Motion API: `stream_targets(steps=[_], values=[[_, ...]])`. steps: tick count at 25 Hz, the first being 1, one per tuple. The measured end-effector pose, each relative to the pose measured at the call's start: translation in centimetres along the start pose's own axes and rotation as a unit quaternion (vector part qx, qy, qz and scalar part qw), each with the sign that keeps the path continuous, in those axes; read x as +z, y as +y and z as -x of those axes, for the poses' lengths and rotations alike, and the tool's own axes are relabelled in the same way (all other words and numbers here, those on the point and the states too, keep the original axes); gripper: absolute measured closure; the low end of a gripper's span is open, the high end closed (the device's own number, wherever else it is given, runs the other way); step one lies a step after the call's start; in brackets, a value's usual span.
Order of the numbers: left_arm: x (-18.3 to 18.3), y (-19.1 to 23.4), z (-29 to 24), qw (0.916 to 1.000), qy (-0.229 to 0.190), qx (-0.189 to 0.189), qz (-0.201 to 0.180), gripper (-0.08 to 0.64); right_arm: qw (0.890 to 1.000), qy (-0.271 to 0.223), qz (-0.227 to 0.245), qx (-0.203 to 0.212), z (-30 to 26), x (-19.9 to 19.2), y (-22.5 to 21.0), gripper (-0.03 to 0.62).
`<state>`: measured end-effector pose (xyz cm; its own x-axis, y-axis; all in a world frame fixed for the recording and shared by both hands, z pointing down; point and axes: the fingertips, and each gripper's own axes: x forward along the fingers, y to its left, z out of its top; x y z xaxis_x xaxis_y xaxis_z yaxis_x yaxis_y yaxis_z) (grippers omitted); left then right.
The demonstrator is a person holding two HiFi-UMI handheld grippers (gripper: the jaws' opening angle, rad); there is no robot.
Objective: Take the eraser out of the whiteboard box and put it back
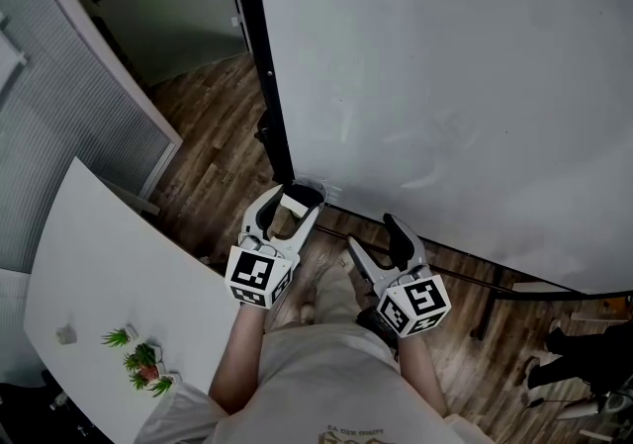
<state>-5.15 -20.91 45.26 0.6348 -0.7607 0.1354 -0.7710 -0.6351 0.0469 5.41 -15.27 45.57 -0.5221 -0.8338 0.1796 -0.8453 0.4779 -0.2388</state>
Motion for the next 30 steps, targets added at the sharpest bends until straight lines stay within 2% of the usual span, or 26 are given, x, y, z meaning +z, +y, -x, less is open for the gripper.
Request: stream_targets(steps=[11,30], values=[[-1.7,0.2,-1.2,0.9998,0.020,0.001,-0.007,0.299,1.000,0.008,-0.005,0.000,-0.4,-0.7,-0.5,0.267],[-2.6,0.3,-1.8,0.9997,0.021,0.012,0.001,0.298,1.000,0.015,-0.006,0.003,-0.6,-0.9,-1.2,0.267]])
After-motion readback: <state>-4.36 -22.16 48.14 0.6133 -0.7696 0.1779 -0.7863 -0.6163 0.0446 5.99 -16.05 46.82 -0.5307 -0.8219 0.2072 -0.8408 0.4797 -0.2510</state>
